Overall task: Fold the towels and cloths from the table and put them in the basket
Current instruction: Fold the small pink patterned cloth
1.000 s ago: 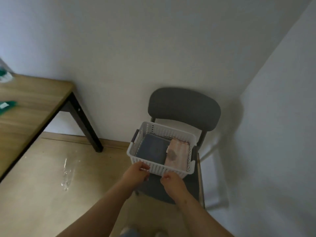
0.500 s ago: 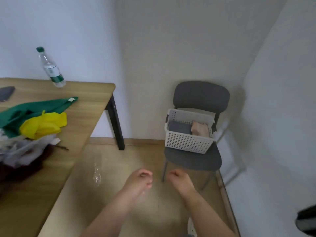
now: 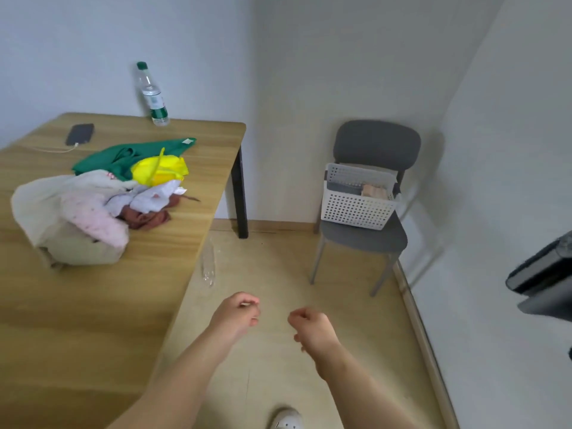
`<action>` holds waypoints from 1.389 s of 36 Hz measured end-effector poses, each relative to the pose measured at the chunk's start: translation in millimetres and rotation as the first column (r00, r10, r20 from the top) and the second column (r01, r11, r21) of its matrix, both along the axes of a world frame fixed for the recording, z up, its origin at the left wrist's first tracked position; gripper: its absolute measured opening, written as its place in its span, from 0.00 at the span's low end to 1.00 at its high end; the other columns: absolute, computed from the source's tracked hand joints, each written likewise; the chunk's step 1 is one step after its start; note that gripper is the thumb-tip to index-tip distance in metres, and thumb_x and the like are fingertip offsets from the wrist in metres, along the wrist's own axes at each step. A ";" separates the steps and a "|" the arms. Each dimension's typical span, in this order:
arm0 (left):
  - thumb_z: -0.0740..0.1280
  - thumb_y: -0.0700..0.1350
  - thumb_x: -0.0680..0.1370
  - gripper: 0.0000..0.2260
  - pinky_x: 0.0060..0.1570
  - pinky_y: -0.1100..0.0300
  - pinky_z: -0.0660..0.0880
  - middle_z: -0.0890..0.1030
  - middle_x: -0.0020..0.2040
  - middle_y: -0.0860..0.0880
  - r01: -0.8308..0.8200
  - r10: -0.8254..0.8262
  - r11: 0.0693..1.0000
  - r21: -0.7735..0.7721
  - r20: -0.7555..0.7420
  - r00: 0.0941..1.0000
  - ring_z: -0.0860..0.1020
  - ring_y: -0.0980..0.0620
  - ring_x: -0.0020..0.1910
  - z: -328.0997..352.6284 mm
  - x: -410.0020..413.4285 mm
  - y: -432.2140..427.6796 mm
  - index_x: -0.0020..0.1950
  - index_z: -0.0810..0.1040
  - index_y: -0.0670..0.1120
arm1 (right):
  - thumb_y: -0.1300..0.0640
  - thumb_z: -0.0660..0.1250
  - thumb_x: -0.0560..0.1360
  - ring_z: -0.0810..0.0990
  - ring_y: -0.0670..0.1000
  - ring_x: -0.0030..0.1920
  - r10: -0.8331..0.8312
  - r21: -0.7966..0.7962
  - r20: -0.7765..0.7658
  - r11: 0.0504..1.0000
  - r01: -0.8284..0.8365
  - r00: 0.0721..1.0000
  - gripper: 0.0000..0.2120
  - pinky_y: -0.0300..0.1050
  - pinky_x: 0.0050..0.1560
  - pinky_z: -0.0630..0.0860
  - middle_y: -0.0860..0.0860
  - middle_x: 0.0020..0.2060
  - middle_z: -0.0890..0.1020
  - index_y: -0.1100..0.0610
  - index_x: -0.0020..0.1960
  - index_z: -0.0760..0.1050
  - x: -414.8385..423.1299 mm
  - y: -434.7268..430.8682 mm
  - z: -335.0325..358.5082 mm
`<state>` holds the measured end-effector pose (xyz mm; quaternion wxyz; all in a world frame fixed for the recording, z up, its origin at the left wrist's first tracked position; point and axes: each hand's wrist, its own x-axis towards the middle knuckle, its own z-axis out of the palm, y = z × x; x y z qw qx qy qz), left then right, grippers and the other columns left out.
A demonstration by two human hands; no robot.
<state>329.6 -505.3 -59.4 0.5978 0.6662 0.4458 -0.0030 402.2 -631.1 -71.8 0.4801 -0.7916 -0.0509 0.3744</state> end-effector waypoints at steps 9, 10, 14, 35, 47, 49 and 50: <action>0.62 0.37 0.77 0.09 0.34 0.62 0.67 0.78 0.40 0.50 0.048 -0.047 0.998 0.043 -0.025 0.999 0.77 0.55 0.35 0.0 -138.7 -39.7 0.41 0.74 0.50 | 0.62 0.61 0.76 0.72 0.51 0.39 -0.035 0.058 -0.047 0.998 0.038 0.998 0.03 0.38 0.33 0.65 0.48 0.35 0.73 0.57 0.46 0.73 -133.8 -40.2 -9.5; 0.62 0.36 0.77 0.09 0.34 0.62 0.66 0.78 0.39 0.50 0.044 -0.043 0.998 0.043 -0.029 0.999 0.77 0.55 0.35 0.7 -153.1 -40.4 0.41 0.74 0.49 | 0.62 0.61 0.76 0.72 0.51 0.40 -0.028 0.057 -0.064 0.998 0.031 0.998 0.03 0.38 0.34 0.65 0.48 0.36 0.73 0.56 0.46 0.73 -147.9 -41.6 -9.7; 0.62 0.38 0.78 0.08 0.34 0.63 0.66 0.78 0.38 0.50 -0.008 0.009 0.998 0.064 -0.025 1.000 0.77 0.55 0.35 5.4 -200.2 -33.4 0.43 0.75 0.49 | 0.60 0.61 0.76 0.73 0.52 0.42 -0.007 0.062 -0.092 0.998 0.013 0.996 0.07 0.39 0.33 0.65 0.48 0.37 0.74 0.52 0.41 0.72 -193.5 -38.6 -8.3; 0.60 0.39 0.79 0.09 0.39 0.62 0.71 0.78 0.46 0.53 0.066 -0.079 0.943 0.325 0.026 0.997 0.78 0.56 0.41 27.6 -243.1 227.4 0.45 0.75 0.52 | 0.59 0.59 0.77 0.73 0.50 0.42 0.063 0.135 0.056 0.988 -0.070 0.996 0.06 0.39 0.35 0.67 0.49 0.41 0.76 0.53 0.51 0.73 -219.9 199.0 19.7; 0.62 0.44 0.78 0.13 0.57 0.54 0.71 0.73 0.64 0.48 0.258 -0.274 0.677 0.689 -0.089 0.958 0.71 0.47 0.62 22.2 -129.4 462.4 0.63 0.73 0.49 | 0.57 0.60 0.76 0.67 0.57 0.64 -0.108 -0.139 0.499 0.969 0.203 0.860 0.18 0.48 0.62 0.64 0.55 0.64 0.71 0.55 0.66 0.69 -125.0 427.0 20.9; 0.62 0.45 0.78 0.15 0.60 0.51 0.70 0.70 0.66 0.48 0.291 -0.291 0.639 0.712 -0.126 0.948 0.69 0.46 0.64 17.9 -111.6 489.2 0.65 0.71 0.49 | 0.57 0.60 0.76 0.65 0.57 0.65 -0.085 -0.175 0.591 0.957 0.231 0.802 0.19 0.49 0.63 0.63 0.55 0.67 0.69 0.55 0.67 0.68 -103.2 447.6 25.4; 0.62 0.45 0.78 0.15 0.61 0.50 0.69 0.68 0.67 0.48 0.309 -0.298 0.622 0.720 -0.147 0.943 0.67 0.46 0.65 15.1 -103.1 501.7 0.65 0.70 0.49 | 0.57 0.59 0.77 0.65 0.57 0.66 -0.070 -0.193 0.626 0.951 0.241 0.777 0.20 0.50 0.63 0.62 0.54 0.68 0.67 0.55 0.68 0.67 -92.5 456.6 26.8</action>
